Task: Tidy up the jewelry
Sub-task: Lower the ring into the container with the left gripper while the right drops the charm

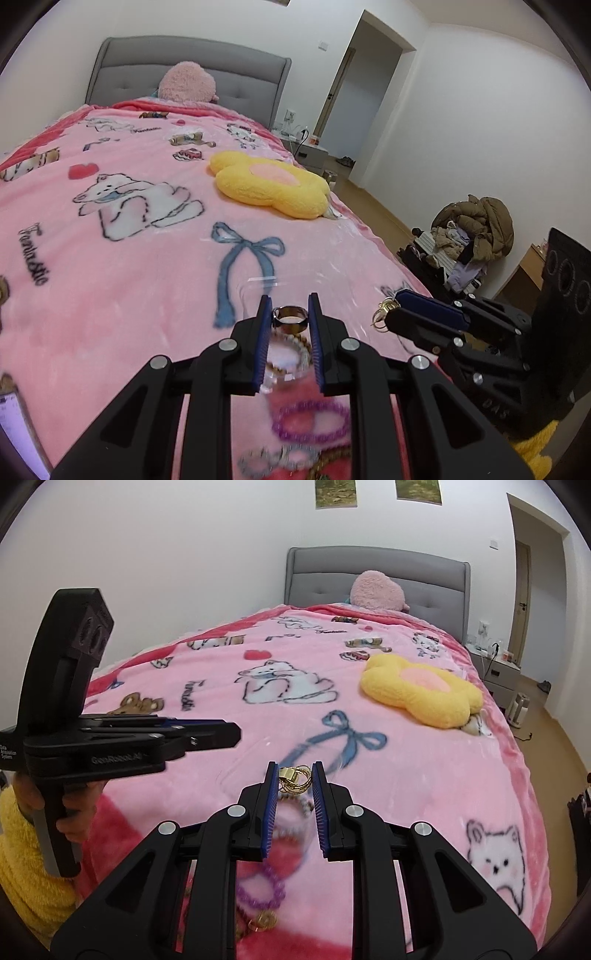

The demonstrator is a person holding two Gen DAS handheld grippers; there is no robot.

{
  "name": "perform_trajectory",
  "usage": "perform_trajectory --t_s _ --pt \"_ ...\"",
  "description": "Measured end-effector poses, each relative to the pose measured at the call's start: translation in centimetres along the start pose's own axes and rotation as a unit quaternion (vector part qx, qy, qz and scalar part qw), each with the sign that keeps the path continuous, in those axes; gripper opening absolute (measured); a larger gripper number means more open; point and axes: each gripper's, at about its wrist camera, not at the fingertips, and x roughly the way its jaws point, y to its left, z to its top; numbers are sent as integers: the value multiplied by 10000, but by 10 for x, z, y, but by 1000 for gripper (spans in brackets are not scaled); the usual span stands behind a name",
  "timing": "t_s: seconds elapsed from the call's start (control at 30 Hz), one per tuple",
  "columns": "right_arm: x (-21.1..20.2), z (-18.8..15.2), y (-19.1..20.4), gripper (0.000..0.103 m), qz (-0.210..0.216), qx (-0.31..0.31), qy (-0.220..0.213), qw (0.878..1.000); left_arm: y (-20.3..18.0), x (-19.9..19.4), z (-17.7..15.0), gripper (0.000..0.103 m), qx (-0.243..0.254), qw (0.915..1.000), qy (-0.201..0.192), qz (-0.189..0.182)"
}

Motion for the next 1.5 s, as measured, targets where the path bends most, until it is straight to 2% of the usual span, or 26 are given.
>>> perform_trajectory --t_s 0.2,0.37,0.63,1.0,1.13,1.37,1.4,1.5 --pt "27 3 -4 18 -39 -7 305 9995 5 30 8 19 -148 9993 357 20" --pt "42 -7 -4 18 12 -46 509 9987 10 42 -1 19 -89 9985 490 246" --pt "49 -10 0 18 -17 -177 515 9985 4 47 -4 19 82 9981 519 321" --pt "45 -14 -1 19 56 -143 465 9988 4 49 -4 20 64 9982 536 261" --pt "41 -15 -1 19 87 -121 436 9989 5 48 -4 25 65 9984 527 211" --pt "28 -18 0 20 53 -135 377 9992 6 40 -5 26 24 9986 486 188" --pt "25 -19 1 21 66 -123 364 9992 6 37 -6 26 22 9987 474 199" --pt "18 -22 0 35 139 -51 330 9993 5 28 -11 31 85 9988 434 226"
